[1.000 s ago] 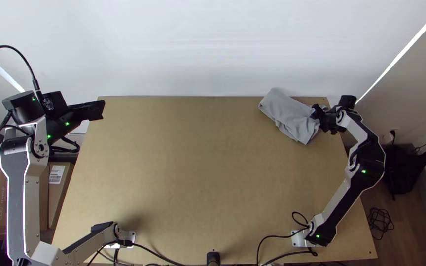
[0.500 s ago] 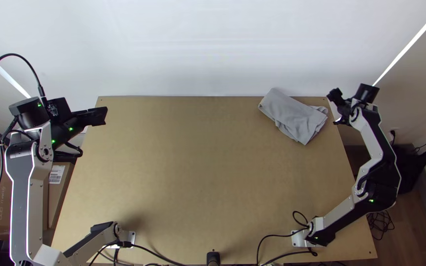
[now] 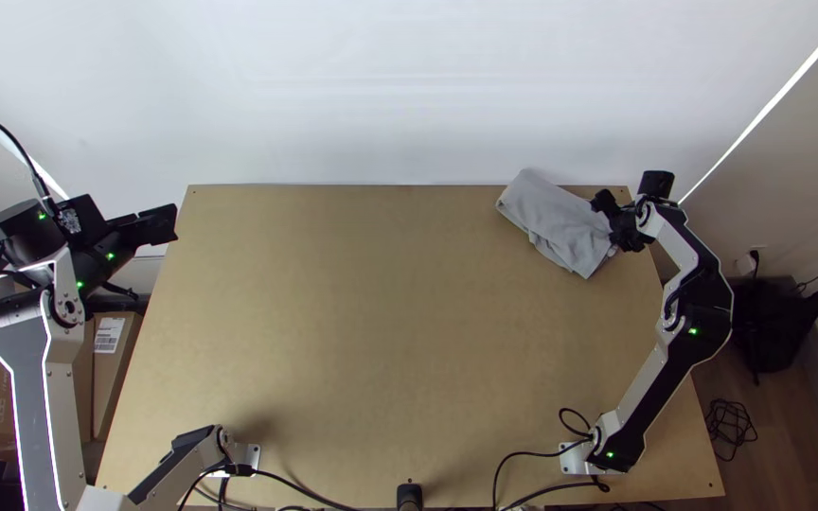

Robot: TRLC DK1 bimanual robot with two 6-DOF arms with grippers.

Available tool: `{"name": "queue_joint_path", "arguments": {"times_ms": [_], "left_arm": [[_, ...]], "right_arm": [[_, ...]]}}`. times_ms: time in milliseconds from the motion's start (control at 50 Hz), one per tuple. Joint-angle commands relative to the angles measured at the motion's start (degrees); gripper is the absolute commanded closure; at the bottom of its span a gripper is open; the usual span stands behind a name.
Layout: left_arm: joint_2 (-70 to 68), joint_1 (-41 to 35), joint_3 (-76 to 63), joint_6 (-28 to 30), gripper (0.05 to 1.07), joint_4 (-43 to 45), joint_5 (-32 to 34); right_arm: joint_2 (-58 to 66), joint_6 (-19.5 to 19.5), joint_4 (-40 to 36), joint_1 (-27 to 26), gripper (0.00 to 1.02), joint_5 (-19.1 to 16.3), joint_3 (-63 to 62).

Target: Fold the t-shirt

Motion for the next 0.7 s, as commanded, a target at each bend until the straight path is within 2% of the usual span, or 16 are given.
{"name": "queue_joint_path", "arguments": {"times_ms": [0, 100, 180, 400, 480, 560, 680], "left_arm": [[-2.08, 0.41, -1.81, -1.86, 0.1, 2.13, 0.01], [-4.45, 0.41, -4.45, -2.56, 0.1, 5.91, 0.01], [-5.77, 0.41, -6.82, -4.06, 0.1, 9.25, 0.01], [-9.64, 0.41, -11.75, -5.02, 0.1, 15.57, -0.08], [-12.98, 0.23, -15.0, -4.94, 0.1, 17.68, -0.08], [-16.41, 0.23, -18.6, -5.02, 0.1, 19.53, -0.08], [-21.59, 0.23, -24.31, -5.02, 0.1, 22.08, -0.34]], "right_arm": [[-1.59, -3.57, 2.11, -0.48, 0.04, 2.93, 0.11], [-7.65, -7.78, 3.96, -0.48, 0.04, 6.35, -4.11], [-15.3, -12.18, 7.3, -0.48, 0.04, 7.58, -9.56], [-41.93, -22.02, 15.38, -0.4, 0.04, 7.67, -27.05], [-51.6, -23.96, 15.21, -0.4, 0.04, 7.58, -31.26], [-60.3, -28.53, 13.45, -0.13, 0.04, 7.58, -34.6], [-73.84, -31.52, 12.31, -0.22, 0.04, 7.5, -39.88]]}}
